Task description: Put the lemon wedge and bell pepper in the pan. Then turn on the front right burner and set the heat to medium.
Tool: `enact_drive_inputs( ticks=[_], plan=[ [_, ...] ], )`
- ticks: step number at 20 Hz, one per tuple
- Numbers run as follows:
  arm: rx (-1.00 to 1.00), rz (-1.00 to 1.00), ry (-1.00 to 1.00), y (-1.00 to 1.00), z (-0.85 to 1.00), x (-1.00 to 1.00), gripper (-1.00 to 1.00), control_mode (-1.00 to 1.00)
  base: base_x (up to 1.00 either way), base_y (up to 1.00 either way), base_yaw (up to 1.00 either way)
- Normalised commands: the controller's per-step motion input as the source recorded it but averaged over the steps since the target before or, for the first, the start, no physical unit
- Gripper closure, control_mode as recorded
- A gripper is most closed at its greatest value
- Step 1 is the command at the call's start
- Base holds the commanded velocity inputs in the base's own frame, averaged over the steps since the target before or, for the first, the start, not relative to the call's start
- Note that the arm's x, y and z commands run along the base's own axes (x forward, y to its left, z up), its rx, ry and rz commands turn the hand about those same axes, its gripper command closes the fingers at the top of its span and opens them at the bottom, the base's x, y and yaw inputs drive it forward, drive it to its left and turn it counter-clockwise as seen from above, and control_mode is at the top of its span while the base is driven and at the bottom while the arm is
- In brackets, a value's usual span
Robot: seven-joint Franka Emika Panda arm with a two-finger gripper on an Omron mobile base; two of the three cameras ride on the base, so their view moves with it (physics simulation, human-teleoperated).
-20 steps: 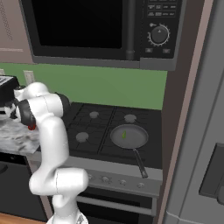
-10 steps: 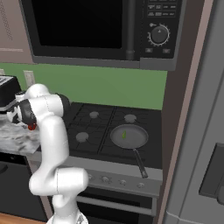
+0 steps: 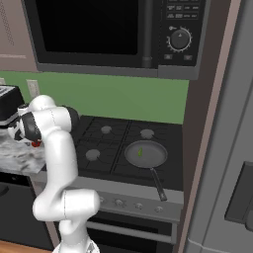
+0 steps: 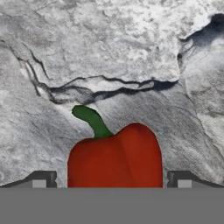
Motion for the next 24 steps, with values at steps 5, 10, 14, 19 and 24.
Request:
enact_drive_inputs(
  ticks=[5, 10, 14, 19, 24],
  plan=[
    [0.0, 0.0, 0.0, 0.0, 0.0, 0.0, 1.0, -1.0, 0.0, 0.0, 0.0],
    [0.0, 0.0, 0.0, 0.0, 0.0, 0.0, 1.0, -1.0, 0.0, 0.0, 0.0],
    [0.0, 0.0, 0.0, 0.0, 0.0, 0.0, 1.0, -1.0, 0.0, 0.0, 0.0],
    [0.0, 0.0, 0.0, 0.06, 0.0, 0.0, 1.0, -1.0, 0.0, 0.0, 0.0],
    [0.02, -0.03, 0.0, -0.17, 0.28, -0.34, 1.0, -1.0, 0.0, 0.0, 0.0]
  ],
)
